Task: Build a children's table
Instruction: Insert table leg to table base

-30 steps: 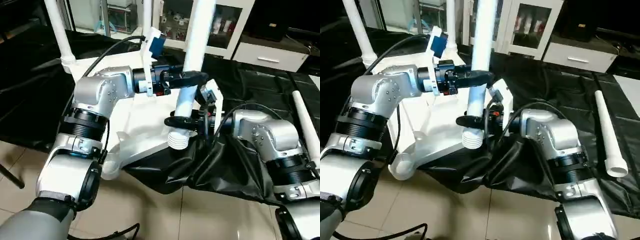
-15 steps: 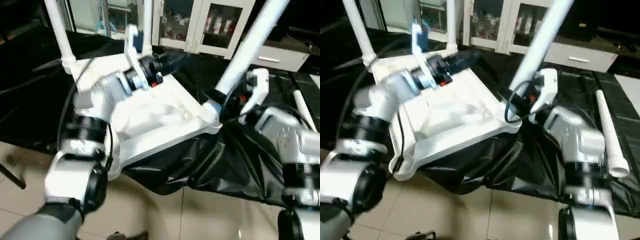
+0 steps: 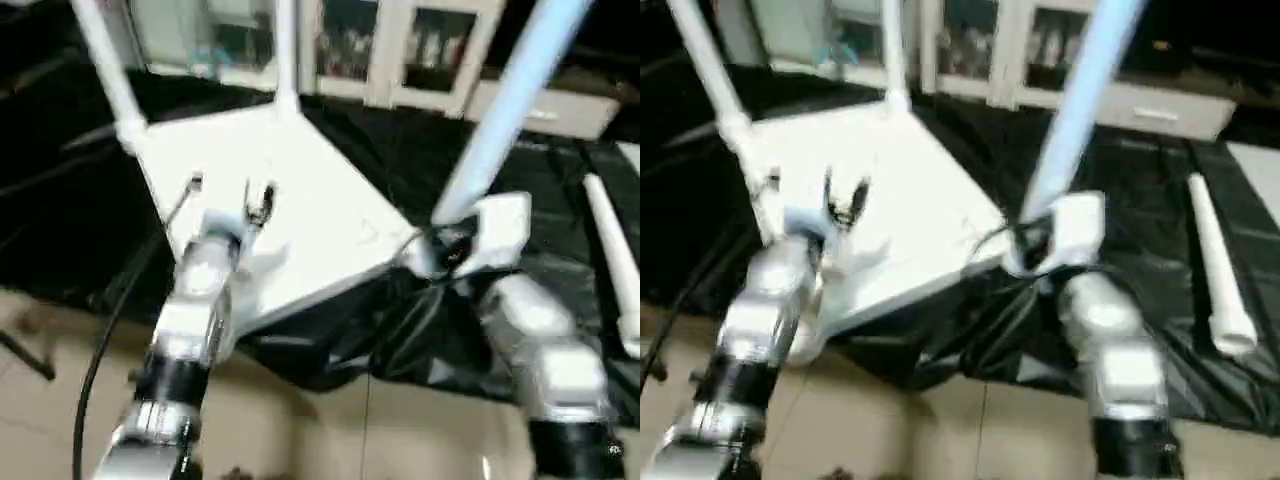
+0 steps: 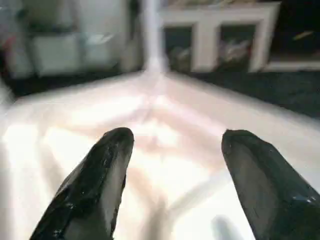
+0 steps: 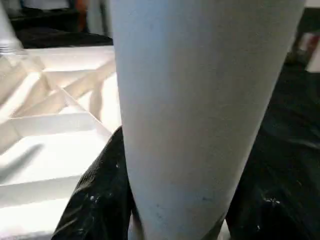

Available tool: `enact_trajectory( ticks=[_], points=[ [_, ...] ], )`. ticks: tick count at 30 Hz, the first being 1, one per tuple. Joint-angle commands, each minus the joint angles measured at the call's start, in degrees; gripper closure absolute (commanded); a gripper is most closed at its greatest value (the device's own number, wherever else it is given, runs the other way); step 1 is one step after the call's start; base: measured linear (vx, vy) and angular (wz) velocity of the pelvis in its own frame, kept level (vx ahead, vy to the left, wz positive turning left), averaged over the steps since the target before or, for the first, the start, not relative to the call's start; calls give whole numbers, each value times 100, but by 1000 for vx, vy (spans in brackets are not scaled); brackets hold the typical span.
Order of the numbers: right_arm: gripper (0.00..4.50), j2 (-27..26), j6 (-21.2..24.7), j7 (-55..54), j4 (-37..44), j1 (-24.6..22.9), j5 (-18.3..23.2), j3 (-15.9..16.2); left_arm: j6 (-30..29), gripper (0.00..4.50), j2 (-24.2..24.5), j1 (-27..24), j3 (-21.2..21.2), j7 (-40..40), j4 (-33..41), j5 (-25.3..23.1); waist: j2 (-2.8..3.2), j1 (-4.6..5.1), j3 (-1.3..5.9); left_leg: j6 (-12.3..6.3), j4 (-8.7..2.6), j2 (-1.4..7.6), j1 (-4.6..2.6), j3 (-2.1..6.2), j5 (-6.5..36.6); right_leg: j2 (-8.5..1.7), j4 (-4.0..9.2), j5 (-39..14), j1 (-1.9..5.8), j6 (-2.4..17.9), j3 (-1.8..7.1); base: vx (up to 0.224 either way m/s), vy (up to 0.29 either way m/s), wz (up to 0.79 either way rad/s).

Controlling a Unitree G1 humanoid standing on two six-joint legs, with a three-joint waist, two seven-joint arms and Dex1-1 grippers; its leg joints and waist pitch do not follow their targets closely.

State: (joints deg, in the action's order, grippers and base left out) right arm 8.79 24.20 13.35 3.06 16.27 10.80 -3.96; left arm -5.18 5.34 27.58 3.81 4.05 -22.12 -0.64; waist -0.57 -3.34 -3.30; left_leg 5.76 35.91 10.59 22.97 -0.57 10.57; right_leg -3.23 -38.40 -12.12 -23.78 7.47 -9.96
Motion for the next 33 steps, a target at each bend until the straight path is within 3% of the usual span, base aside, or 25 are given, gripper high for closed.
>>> enact_trajectory(
  ticks=[1, 3, 4, 5, 6, 8, 9, 10, 11, 12, 13, 14, 15, 16, 17, 19, 21, 22, 24, 25, 26, 27, 28, 30, 33],
  points=[
    [261, 52, -153, -130, -23, 24, -62, -177, 14, 116, -110, 37, -56, -102, 178, -1, 97, 39, 377, -1678, -923, 552, -147, 606, 1515, -231, -59, -1031, 171, 1255, 414, 13, -229, 76],
    [261, 72, -321, -223, -117, -81, -285, -98, 130, 116, -123, -141, -152, -190, 418, -188, -162, -12, 300, -987, -566, 30, 262, 418, 1845, -466, 366, -1928, 396, 1607, 454, -27, -266, 67],
    [261, 72, -321, -223, -117, -81, -285, -98, 130, 116, -123, -141, -152, -190, 418, -188, -373, -209, 399, -594, 1177, -461, 86, -484, 1459, -912, 1258, -3590, 200, 1450, 17, -59, -285, 56],
    [261, 78, -379, -394, -143, -157, -443, -94, 52, 116, -79, -196, -245, -132, 561, -285, -282, -298, 380, -666, 1393, -374, 95, -781, 1505, -907, 1193, -3676, 204, 1377, 0, -41, -272, 41],
    [261, 74, -400, -425, -130, -196, -470, -94, 59, 116, -36, -233, -328, -161, 623, -416, -347, -263, 277, -1007, 1168, -358, 4, -958, 2057, -654, 1086, -3255, 285, 899, 441, -41, -272, 41],
    [261, 84, -418, -463, -113, -237, -521, -80, -47, 116, -25, -255, -364, -187, 659, -472, -244, -304, 397, -1120, 769, -270, -123, -971, 1947, -640, 1129, -3293, 471, -11, 443, -27, -240, 13],
    [261, 97, -335, -462, -62, -324, -506, -65, -68, 116, -58, -300, -368, -248, 683, -424, -112, -345, 452, -1399, 188, 30, -353, -730, 1317, -232, 1133, -2533, 385, -1150, 196, -35, -244, 15],
    [261, 95, -326, -439, -36, -361, -451, -73, -54, 116, -77, -307, -353, -208, 687, -352, 110, -331, 555, -1970, -479, 1870, -719, 182, 495, -401, 111, -1443, 200, -1537, 146, -41, -248, 15],
    [261, 79, -320, -397, -1, -388, -380, -92, 9, 116, -74, -304, -355, -111, 689, -285, 28, -256, 529, -2215, -480, 2141, -845, 186, 191, -612, -409, -1148, -140, -1312, 463, -17, -174, 7],
    [261, 45, -299, -354, 43, -420, -288, -112, 83, 116, -66, -294, -355, 28, 700, -198, -223, -189, 468, -2195, 49, 912, -639, -523, -453, -828, -225, 438, -382, -498, 1290, -17, -174, 7],
    [261, 21, -262, -351, 56, -431, -255, -113, 108, 116, -65, -292, -348, 75, 717, -163, -333, -310, 442, -1805, 341, 328, -406, -664, -293, -830, 132, 500, -184, -854, 1487, 4, -180, 4],
    [261, -18, -217, -359, 68, -444, -222, -120, 130, 116, -72, -290, -333, 119, 745, -122, -360, -573, 499, -1053, 517, -131, 38, -575, 440, -1039, 410, 571, 402, -1799, 1688, -41, -216, 2],
    [261, -30, -206, -364, 69, -446, -213, -123, 135, 116, -75, -289, -327, 128, 752, -110, -389, -533, 469, -600, 723, -326, -125, -857, 861, -490, 693, -454, 103, -2220, 1864, -41, -216, 2],
    [261, -25, -207, -342, 70, -455, -242, -55, 73, 116, -78, -298, -315, 206, 805, -53, -516, -564, 351, -500, 731, -516, 8, -807, 1251, -277, 698, -2393, 480, -1878, 1843, -69, -161, -33],
    [261, -21, -214, -334, 71, -458, -256, -33, 56, 116, -79, -301, -314, 222, 820, -42, -429, -629, 325, -426, 680, -504, -102, -765, 1269, -206, 739, -3114, 460, -1698, 1911, -39, -107, -59],
    [261, -36, -256, -312, 50, -462, -317, 54, 10, 116, -77, -315, -300, 238, 863, -22, -129, -539, 138, -353, 89, -244, -811, -675, 1843, 140, 1081, -4731, 239, -1215, 1820, -38, -77, -61],
    [261, -29, -299, -274, 8, -439, -399, 161, -15, 116, -52, -320, -313, 233, 886, -31, 49, -303, 116, -624, -830, 773, -1335, -197, 3710, 49, 333, -3856, -9, -823, 992, -36, 3, -73],
    [261, 2, -275, -210, -7, -431, -412, 223, -21, 116, -48, -322, -312, 233, 889, -23, 39, -266, 202, -906, -1277, 902, -1084, 55, 4756, -142, -442, -1495, 322, -505, 648, -24, 1, -41],
    [261, 54, -281, -131, -24, -419, -444, 313, -31, 116, -26, -325, -324, 248, 898, -20, -74, -62, 171, -1171, -1269, 602, -1124, -226, 4904, -282, -257, -649, 333, -433, 648, 0, 0, 0],
    [261, 74, -291, -108, -25, -416, -456, 345, -32, 116, -11, -330, -332, 258, 910, -24, -213, -5, 233, -1208, -887, 47, -1045, -468, 4072, -428, 373, -1579, 671, -592, 932, 59, -63, -28],
    [261, 68, -261, -67, -20, -405, -417, 355, -44, 116, -11, -339, -315, 272, 928, -7, -286, -317, 266, -1021, 202, -365, -360, -655, 1958, -1137, 1097, -4539, 1292, -996, 1451, 47, -83, -22],
    [261, 112, -314, 27, 0, -397, -433, 427, -78, 116, 9, -382, -310, 280, 989, -24, -429, -434, 367, -862, 759, -367, -84, -527, 1035, -1184, 1073, -4986, 1386, -695, 1711, 47, -83, -22],
    [261, 116, -323, 41, 16, -408, -431, 437, -102, 116, 10, -420, -309, 297, 1030, -9, -437, -466, 350, -797, 803, -372, 102, -461, 735, -1109, 997, -4481, 1491, -551, 1630, 99, -64, -4],
    [261, 130, -335, 98, 18, -417, -423, 456, -141, 116, 41, -527, -323, 286, 1124, -22, -397, -429, 279, -642, 678, -331, 245, -490, -186, -918, 1051, -3085, 1374, -60, 1228, 152, -49, -8],
    [261, 148, -348, 134, 4, -427, -441, 473, -276, 116, 90, -734, -361, 372, 1301, 17, 70, -332, 304, -817, -418, 34, -284, -553, -290, -386, 1235, -2509, 1288, -44, 440, 198, 20, 3]
  ],
)
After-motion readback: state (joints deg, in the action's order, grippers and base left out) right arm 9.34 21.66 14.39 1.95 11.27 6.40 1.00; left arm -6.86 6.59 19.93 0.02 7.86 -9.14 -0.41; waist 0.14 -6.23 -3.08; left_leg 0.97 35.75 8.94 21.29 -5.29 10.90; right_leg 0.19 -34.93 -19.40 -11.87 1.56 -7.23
